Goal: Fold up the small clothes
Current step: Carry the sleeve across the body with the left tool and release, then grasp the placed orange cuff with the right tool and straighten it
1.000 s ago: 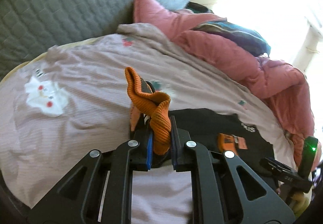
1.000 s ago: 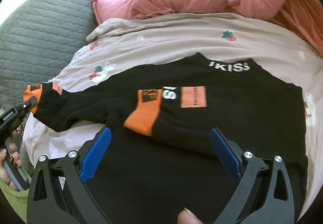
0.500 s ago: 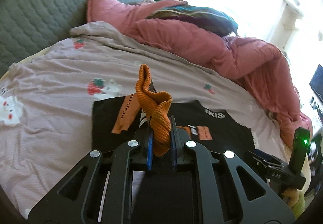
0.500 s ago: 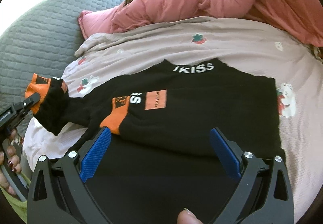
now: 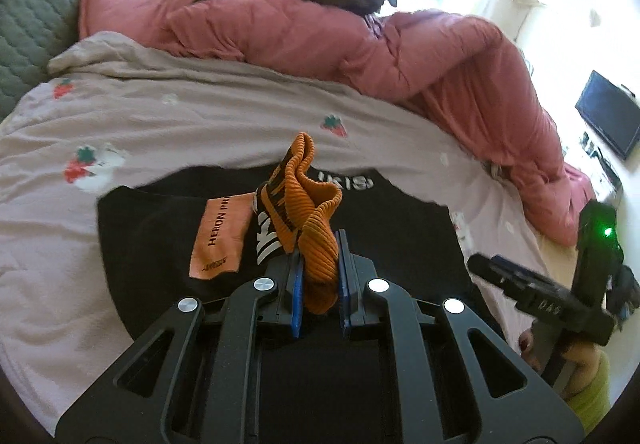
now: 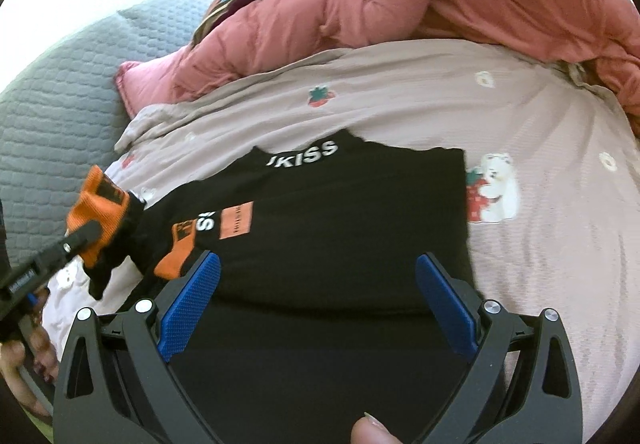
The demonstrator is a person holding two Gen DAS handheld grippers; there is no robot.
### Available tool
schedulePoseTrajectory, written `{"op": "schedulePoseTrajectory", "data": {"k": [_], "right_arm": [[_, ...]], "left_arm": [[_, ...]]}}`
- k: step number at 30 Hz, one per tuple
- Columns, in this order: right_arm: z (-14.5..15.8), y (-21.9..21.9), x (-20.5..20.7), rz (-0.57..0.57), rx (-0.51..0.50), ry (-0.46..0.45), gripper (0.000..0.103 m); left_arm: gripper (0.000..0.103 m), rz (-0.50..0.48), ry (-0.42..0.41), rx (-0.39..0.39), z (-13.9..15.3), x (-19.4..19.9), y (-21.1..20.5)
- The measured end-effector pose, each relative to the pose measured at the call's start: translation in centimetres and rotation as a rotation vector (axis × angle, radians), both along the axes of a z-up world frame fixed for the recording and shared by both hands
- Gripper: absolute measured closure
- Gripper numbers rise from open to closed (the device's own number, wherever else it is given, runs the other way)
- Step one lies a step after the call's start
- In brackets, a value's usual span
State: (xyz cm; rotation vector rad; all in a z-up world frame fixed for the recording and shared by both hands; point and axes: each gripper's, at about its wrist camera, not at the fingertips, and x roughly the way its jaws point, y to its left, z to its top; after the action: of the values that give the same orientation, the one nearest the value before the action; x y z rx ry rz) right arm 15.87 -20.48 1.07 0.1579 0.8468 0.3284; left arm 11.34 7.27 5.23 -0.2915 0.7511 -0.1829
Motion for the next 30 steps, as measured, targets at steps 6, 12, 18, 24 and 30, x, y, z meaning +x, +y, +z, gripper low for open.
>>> {"op": "schedulePoseTrajectory", "data": {"k": [6, 12, 18, 24, 30], "right_arm": [[-0.4, -1.8, 0.2, -0.036, 0.000, 0.008, 0.005], [-0.9, -2.3, 0.3, -0.045, 0.001, 0.019, 0.005], [-1.5, -1.5, 0.4, -0.024, -0.009, 0.036, 0.005], [-2.4, 1.0, 0.2, 0.049, -0.036, 0.056, 0.005], [-3.5, 6.1, 0.8, 0.193, -0.082, 0.092, 0.023]], "left_arm": [[0.096, -0.063, 0.054, 0.002, -2.2, 1.2, -2.7], [0.089, -0.147, 0.085, -0.040, -4.2, 1.7, -4.4], [0.088, -0.204, 0.079, -0.087, -4.4, 0.6, -4.1], [0.088, -0.097, 0.028, -0.009, -2.9, -0.9, -1.4], [0.088, 0.089, 0.026, 0.083, -3.3, -1.9, 3.7]]}}
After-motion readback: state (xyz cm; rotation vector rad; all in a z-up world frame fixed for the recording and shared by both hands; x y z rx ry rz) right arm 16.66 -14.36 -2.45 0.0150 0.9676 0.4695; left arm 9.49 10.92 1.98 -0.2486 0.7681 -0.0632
